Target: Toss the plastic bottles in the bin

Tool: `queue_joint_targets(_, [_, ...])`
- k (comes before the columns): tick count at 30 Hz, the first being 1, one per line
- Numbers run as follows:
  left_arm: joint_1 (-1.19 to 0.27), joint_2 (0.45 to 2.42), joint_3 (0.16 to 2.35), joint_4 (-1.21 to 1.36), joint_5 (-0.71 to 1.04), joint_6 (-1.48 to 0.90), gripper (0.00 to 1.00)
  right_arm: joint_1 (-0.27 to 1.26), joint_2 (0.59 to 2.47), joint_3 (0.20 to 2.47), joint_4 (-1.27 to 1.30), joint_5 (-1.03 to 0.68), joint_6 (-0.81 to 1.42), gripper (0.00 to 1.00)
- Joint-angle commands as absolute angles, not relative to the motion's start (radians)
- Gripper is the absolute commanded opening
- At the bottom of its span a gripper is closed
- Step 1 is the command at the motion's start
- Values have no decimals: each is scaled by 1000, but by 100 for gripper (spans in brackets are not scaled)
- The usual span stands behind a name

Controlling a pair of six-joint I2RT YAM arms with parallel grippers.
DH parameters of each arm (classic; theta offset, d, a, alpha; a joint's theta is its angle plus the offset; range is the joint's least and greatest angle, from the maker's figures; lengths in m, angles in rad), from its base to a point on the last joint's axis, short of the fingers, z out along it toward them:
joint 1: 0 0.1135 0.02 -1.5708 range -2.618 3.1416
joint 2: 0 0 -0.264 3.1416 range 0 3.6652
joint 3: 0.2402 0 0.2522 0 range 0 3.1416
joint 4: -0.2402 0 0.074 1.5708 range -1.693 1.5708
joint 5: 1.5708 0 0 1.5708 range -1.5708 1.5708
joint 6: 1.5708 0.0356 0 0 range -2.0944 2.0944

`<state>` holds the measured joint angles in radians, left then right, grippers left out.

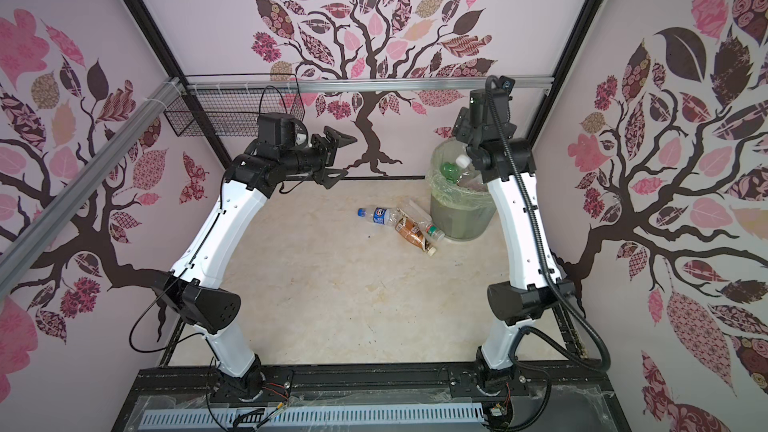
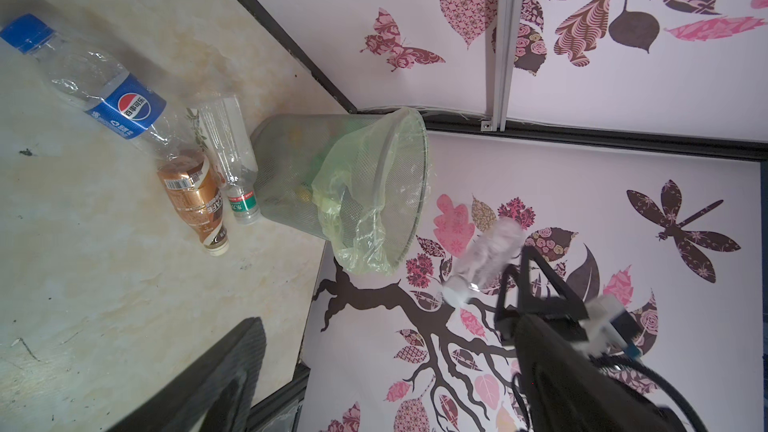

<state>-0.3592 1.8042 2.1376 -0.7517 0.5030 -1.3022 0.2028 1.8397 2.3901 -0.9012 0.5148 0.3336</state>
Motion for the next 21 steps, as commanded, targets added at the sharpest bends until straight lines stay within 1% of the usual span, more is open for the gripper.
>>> queue_joint_targets(1, [-351,1812,2195,-749,511,-1283,98,200,1892,2484,-1024,617,341,99])
queue_joint_targets(6, [-351,1818,2183,-752,515,-1285,98,201,1870,2549,-989,599,319,99])
queue_joint_targets(10, [-357,1821,2175,-760,508,-1278,98,201,1846,2516,-992,575,327,99])
queue_joint_targets(13, [-366,1820,2148,-753,508,-1292,98,206,1817,2472,-991,525,344,99])
queue_joint_targets(15, [-375,1816,2129,-747,504,-1296,98,233,1783,2402,-961,508,342,99])
queue_joint_targets(18, [-386,1803,2086,-742,497,-1308,98,319,1715,2240,-876,517,298,100])
queue_joint_targets(21, [-387,1786,2024,-733,508,-1322,98,388,1667,2090,-834,475,295,100])
